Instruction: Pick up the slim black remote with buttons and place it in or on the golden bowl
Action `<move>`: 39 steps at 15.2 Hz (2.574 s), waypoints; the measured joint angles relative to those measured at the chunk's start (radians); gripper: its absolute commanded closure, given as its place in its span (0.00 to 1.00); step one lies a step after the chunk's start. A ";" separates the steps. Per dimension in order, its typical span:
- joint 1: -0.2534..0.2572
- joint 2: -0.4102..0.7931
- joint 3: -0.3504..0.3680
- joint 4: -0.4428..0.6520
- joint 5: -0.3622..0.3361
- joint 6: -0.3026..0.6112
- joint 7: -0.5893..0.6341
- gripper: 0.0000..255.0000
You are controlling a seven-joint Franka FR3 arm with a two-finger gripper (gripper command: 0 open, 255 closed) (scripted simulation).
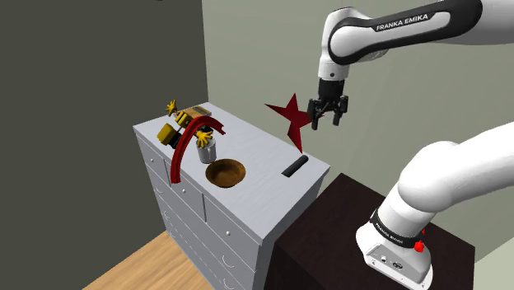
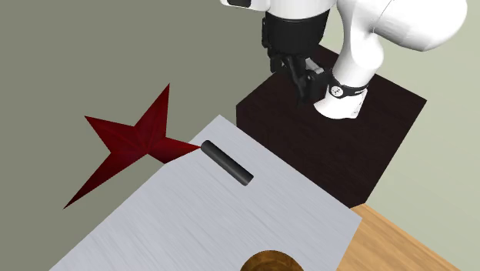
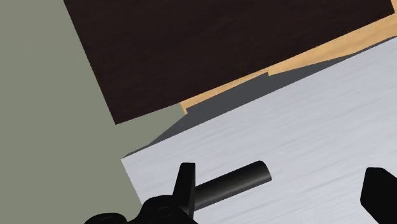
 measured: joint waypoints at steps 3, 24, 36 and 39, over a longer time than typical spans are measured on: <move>-0.028 0.089 0.002 -0.022 0.038 0.116 0.107 0.00; -0.138 0.807 -0.034 0.023 0.505 0.851 0.491 0.00; -0.146 0.904 0.009 0.039 0.590 0.931 0.439 0.00; -0.147 0.900 0.008 0.038 0.590 0.928 0.440 1.00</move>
